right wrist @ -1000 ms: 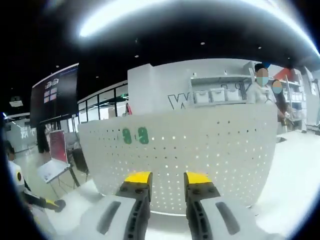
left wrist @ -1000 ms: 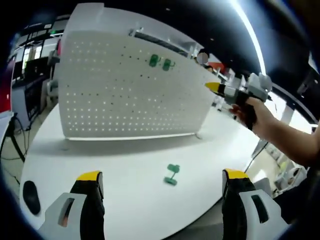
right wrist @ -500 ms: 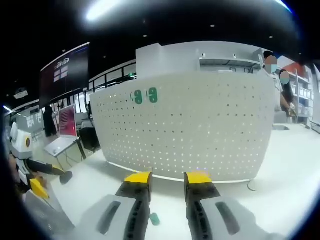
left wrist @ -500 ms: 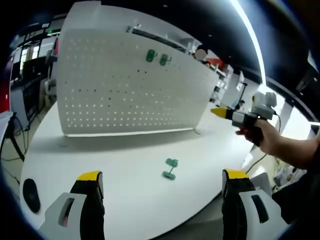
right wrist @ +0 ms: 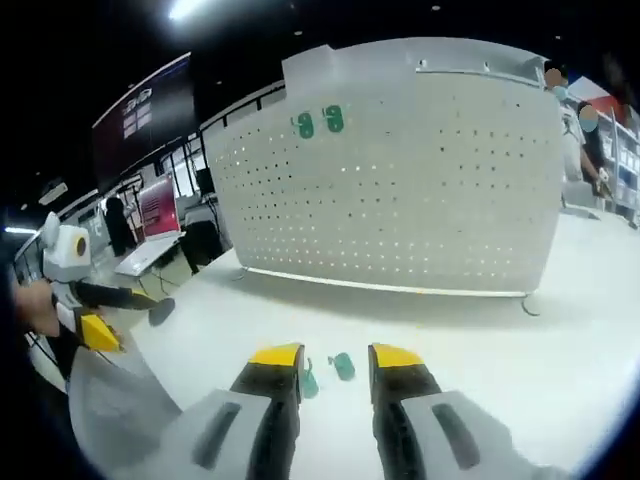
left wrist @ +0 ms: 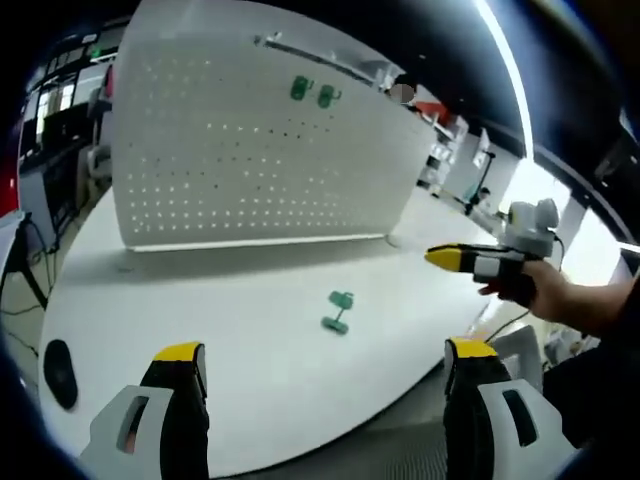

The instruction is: Insert the hook assembly into the mounting plate slot until the hook locks in place.

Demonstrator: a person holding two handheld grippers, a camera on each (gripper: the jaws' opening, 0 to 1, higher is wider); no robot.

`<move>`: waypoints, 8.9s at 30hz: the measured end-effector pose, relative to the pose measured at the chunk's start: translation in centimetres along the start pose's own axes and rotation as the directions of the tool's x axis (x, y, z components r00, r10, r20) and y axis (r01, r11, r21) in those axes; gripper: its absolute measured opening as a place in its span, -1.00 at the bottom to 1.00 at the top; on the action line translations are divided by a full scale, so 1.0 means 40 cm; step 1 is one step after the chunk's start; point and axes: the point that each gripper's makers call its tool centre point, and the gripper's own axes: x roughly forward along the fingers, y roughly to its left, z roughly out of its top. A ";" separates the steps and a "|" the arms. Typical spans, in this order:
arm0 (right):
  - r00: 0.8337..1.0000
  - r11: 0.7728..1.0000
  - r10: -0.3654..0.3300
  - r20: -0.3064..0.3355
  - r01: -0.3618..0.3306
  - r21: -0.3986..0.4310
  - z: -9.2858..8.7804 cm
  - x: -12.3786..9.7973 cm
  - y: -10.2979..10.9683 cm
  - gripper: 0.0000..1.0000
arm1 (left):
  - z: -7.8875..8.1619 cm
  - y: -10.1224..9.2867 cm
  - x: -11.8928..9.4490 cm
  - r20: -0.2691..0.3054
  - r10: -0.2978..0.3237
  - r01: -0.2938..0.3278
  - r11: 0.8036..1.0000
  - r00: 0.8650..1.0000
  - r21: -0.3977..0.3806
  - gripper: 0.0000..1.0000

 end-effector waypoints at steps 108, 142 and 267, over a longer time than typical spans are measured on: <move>0.964 0.961 0.264 -0.008 -0.264 -0.078 0.084 0.241 0.209 -1.00 | -0.019 0.031 0.062 -0.120 0.018 -0.021 0.999 0.993 -0.028 0.95; 0.898 0.910 0.379 0.222 -0.405 0.084 0.243 0.069 0.412 -1.00 | 0.197 -0.030 0.036 0.150 -0.083 0.103 0.986 0.985 -0.130 0.00; 0.857 0.891 0.441 0.265 -0.453 -0.020 0.340 0.031 0.453 -0.99 | 0.281 -0.110 -0.042 0.284 -0.148 0.108 0.982 0.947 0.152 1.00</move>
